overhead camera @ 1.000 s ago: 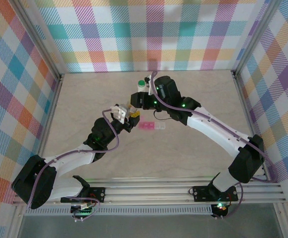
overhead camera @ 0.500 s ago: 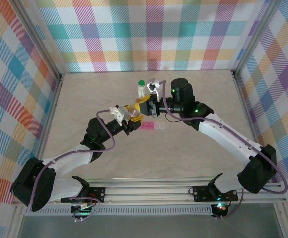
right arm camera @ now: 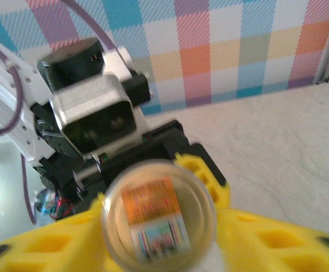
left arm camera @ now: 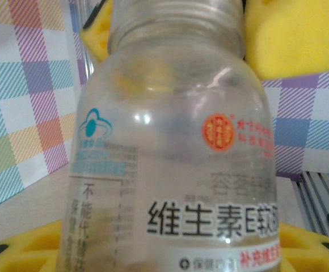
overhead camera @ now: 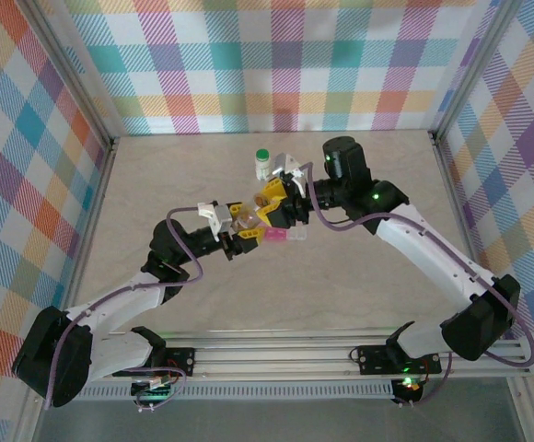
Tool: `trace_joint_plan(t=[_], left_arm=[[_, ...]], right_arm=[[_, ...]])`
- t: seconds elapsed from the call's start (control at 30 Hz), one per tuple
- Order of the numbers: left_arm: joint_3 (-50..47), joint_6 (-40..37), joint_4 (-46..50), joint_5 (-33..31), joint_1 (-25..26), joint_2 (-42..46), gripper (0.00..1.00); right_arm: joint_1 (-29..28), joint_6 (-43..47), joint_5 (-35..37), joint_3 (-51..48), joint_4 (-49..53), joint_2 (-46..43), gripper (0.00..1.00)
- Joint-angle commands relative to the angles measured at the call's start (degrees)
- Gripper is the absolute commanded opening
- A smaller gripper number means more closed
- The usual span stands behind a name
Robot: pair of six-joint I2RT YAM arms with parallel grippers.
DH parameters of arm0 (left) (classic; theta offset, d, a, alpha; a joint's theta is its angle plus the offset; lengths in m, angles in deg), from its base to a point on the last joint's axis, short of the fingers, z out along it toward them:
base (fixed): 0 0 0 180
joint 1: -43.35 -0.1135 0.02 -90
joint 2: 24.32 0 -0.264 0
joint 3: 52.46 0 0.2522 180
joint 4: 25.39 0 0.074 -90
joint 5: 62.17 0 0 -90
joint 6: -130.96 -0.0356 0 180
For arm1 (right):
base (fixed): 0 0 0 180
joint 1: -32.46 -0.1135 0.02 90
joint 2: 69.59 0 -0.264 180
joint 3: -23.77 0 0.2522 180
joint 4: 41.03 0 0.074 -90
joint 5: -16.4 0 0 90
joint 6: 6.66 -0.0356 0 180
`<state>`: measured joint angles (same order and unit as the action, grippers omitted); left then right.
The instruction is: Sort the pills into containers
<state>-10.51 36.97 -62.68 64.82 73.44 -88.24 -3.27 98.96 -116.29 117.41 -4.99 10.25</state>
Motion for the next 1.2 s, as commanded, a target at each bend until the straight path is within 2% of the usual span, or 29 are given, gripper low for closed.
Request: trace_joint_plan(t=[0.0,0.07,0.13,0.27,0.37,0.5,0.63,0.73,0.87,1.17], left_arm=[[-0.43,0.28,-2.91,-1.02,-0.82,2.17,0.00],[-0.50,-0.56,-1.49,-3.59,-0.82,2.76,0.00],[-0.35,-1.65,0.13,-6.31,-0.82,3.16,0.00],[0.89,-3.43,3.52,-11.84,-0.82,2.38,0.00],[1.26,-3.48,3.29,-15.08,-0.82,1.16,0.00],[1.70,-2.98,2.80,-19.41,-0.73,-0.29,0.00],[2.35,-2.78,2.71,-23.14,-0.65,-1.43,0.00],[2.80,-3.00,2.54,-25.00,-0.25,-2.27,0.00],[3.27,-3.31,2.53,-27.55,0.22,-3.47,0.00],[3.81,-3.40,2.32,-28.97,0.67,-5.04,0.00]], right_arm=[[1.18,2.63,2.39,1.52,5.33,0.86,0.68],[1.22,0.29,5.04,0.77,4.66,-0.34,0.80],[1.27,-3.61,7.07,-0.31,2.58,-1.79,0.84],[1.25,-16.33,11.46,-1.92,-4.10,-4.68,0.85],[1.10,-26.37,17.30,-1.87,-8.45,-5.40,0.86],[-0.77,-35.24,23.06,1.78,-8.58,-3.58,0.85],[-3.89,-44.18,34.29,5.59,-5.84,-0.28,0.85],[-5.86,-47.06,41.35,8.10,-3.86,3.18,0.83],[-7.02,-49.06,42.02,10.83,-4.09,7.47,0.77],[-8.93,-48.44,41.67,16.00,-2.12,13.53,0.75]])
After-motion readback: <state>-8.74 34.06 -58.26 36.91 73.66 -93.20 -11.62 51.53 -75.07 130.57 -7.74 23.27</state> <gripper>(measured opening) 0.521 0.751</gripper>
